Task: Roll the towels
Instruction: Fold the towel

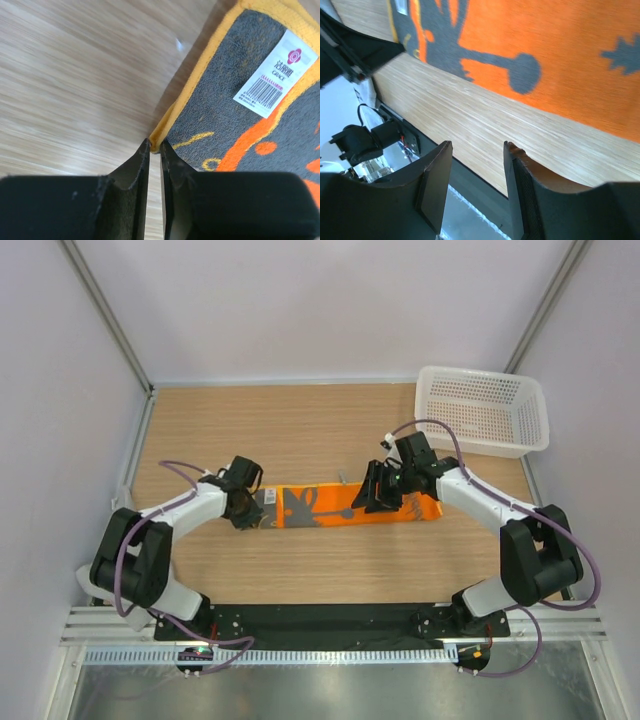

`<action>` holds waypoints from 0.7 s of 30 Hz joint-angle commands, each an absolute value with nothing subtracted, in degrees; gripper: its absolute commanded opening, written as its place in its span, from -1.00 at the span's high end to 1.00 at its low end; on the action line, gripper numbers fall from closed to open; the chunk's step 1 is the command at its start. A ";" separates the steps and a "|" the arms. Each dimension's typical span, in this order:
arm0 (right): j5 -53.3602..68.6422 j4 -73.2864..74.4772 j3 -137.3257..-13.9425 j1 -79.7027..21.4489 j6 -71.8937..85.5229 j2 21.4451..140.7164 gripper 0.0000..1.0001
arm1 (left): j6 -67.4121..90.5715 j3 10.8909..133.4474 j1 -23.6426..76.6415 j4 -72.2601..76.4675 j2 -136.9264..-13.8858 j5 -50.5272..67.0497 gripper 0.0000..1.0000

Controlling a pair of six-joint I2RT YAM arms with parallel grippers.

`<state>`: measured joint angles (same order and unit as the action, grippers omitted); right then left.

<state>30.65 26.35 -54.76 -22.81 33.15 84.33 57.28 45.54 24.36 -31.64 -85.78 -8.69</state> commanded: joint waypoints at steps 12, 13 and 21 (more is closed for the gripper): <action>28.21 13.98 -41.67 -20.66 34.80 93.77 0.13 | 48.96 42.01 10.55 -33.75 -78.40 -9.14 0.74; 28.21 13.63 -40.53 -20.22 34.72 93.78 0.13 | 48.69 41.58 10.02 -33.75 -78.22 -9.14 0.74; 24.71 18.71 -38.41 -18.02 34.45 88.08 0.12 | 47.46 40.87 8.26 -33.66 -77.08 -8.53 0.75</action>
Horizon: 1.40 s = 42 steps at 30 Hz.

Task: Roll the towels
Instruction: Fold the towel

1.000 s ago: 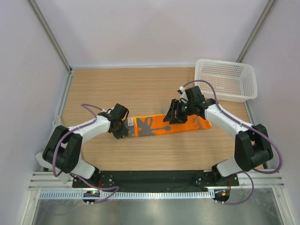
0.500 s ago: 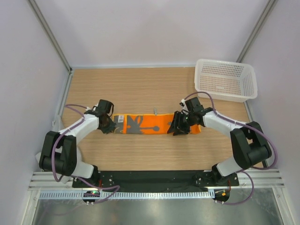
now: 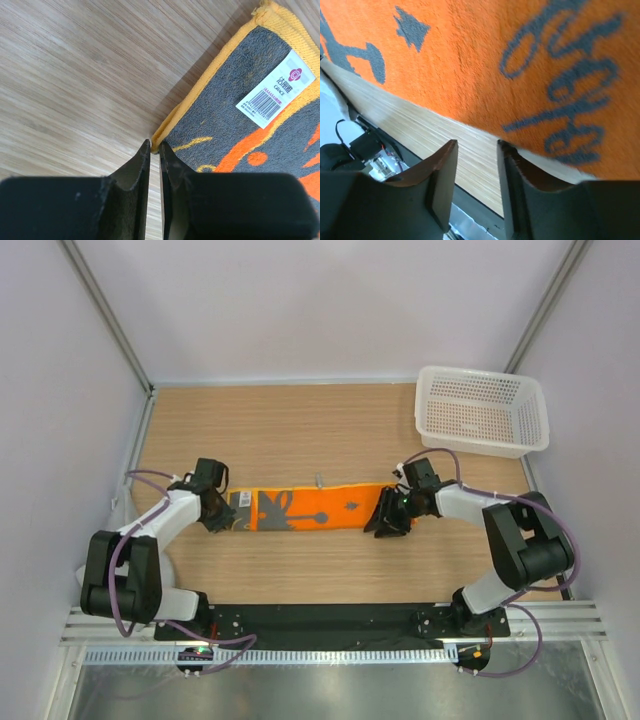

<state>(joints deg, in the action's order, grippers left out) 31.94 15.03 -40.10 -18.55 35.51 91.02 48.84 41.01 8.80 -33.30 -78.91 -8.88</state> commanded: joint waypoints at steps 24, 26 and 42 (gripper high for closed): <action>-7.30 25.85 -36.39 -13.71 42.71 73.21 -0.34 | 46.32 40.08 8.35 -31.99 -77.26 -5.71 0.78; -7.03 25.05 -36.74 -13.71 42.80 74.87 -0.32 | 46.32 39.99 8.26 -31.99 -77.08 -5.80 0.79; -5.53 20.73 -36.30 -13.45 42.37 77.79 0.98 | 46.14 40.08 8.35 -32.69 -76.64 -6.06 0.81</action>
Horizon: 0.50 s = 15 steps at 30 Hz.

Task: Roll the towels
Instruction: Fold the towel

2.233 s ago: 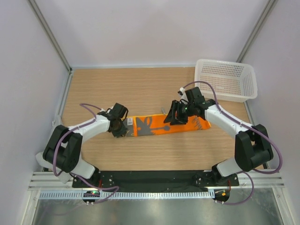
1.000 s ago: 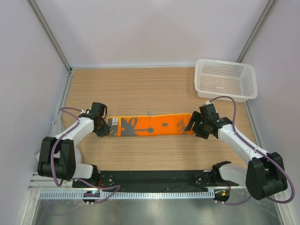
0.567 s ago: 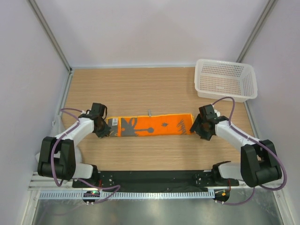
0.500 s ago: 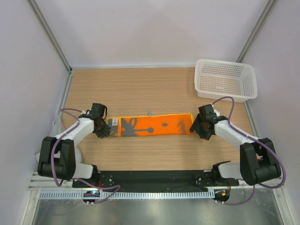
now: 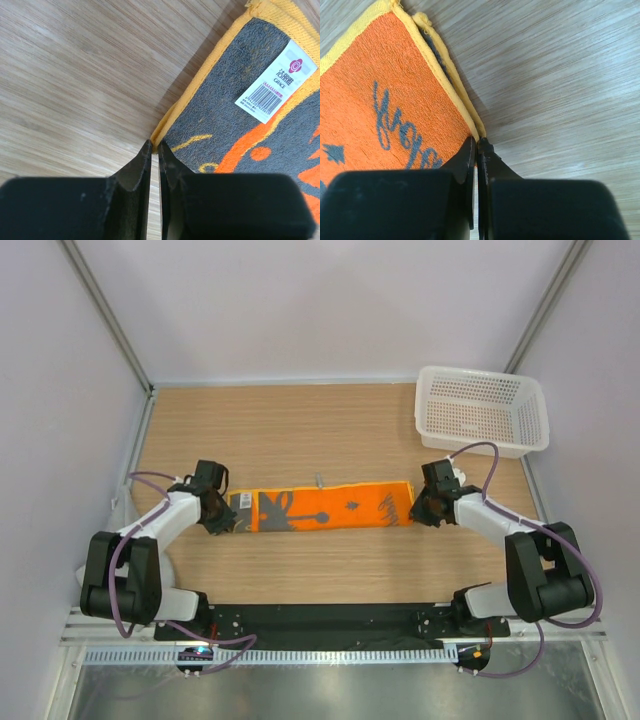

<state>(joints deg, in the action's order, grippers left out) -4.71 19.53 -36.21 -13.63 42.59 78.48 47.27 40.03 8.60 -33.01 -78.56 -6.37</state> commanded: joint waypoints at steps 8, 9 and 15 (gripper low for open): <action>-4.57 31.54 -45.60 -13.88 36.83 71.89 0.98 | 46.40 41.30 10.62 -36.03 -70.67 -10.61 0.04; -4.22 32.94 -47.44 -14.67 36.30 72.24 0.98 | 46.58 42.35 12.90 -37.08 -68.75 -13.85 -0.14; -4.04 35.77 -53.07 -19.32 34.10 73.39 0.98 | 46.93 49.21 19.24 -42.45 -66.97 -17.84 -0.20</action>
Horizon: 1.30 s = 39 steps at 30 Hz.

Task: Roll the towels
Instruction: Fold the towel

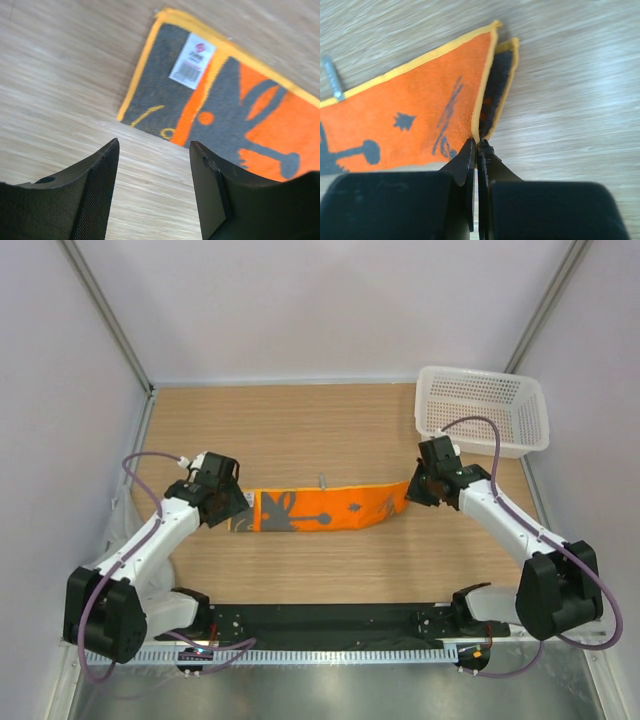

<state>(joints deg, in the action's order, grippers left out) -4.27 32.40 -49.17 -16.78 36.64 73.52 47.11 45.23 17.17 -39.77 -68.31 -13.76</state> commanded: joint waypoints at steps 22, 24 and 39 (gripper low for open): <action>-6.42 37.79 -93.94 -52.99 29.18 103.79 0.98 | 39.47 59.15 19.25 -60.81 -54.16 -24.50 -0.43; -6.42 37.53 -97.45 -53.79 29.96 107.21 0.98 | 39.11 59.24 19.16 -60.82 -51.87 -24.70 -0.47; -4.40 36.92 -116.01 -59.85 32.43 123.92 0.98 | 37.09 58.62 19.16 -60.03 -48.95 -23.99 -0.58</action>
